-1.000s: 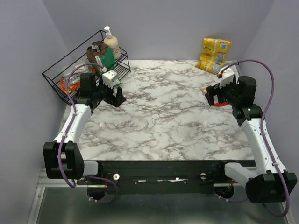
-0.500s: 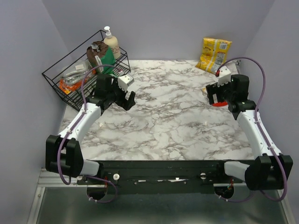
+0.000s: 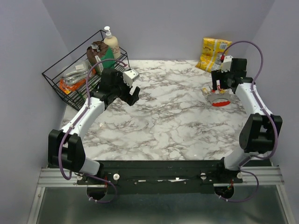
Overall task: Remove the keys from the keyring
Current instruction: Move the keyring to the center of the board.
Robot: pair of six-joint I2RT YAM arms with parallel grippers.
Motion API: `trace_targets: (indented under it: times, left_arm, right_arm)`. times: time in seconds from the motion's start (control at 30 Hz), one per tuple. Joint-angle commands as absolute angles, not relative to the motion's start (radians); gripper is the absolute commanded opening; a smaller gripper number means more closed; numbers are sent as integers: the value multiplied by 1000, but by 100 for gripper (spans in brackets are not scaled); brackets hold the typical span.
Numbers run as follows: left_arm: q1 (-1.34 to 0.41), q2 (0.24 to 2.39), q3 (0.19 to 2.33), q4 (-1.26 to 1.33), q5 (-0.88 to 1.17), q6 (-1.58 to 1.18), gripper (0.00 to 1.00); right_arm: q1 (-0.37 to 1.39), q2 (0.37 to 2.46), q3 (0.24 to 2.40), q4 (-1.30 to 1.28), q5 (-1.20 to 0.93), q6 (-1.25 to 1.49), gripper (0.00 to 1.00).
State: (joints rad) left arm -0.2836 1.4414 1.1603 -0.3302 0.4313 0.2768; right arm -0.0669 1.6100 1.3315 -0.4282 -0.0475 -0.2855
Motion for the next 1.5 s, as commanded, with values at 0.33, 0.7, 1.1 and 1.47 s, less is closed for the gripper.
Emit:
trace_targets:
  times: [0.33, 0.7, 1.1, 1.47]
  left_arm:
    - [-288, 1416, 1088, -279, 466, 216, 99]
    - [-287, 1410, 1060, -265, 482, 204, 99]
    - [-288, 1427, 1057, -261, 508, 196, 99]
    - [-287, 1437, 1057, -259, 511, 192, 99]
  right_arm:
    - [-118, 1853, 1540, -586, 60, -94, 84]
    - [-118, 1977, 1614, -634, 106, -66, 66]
    - [-146, 2083, 1715, -649, 213, -3, 56]
    - [-160, 2204, 1841, -713, 210, 52, 50]
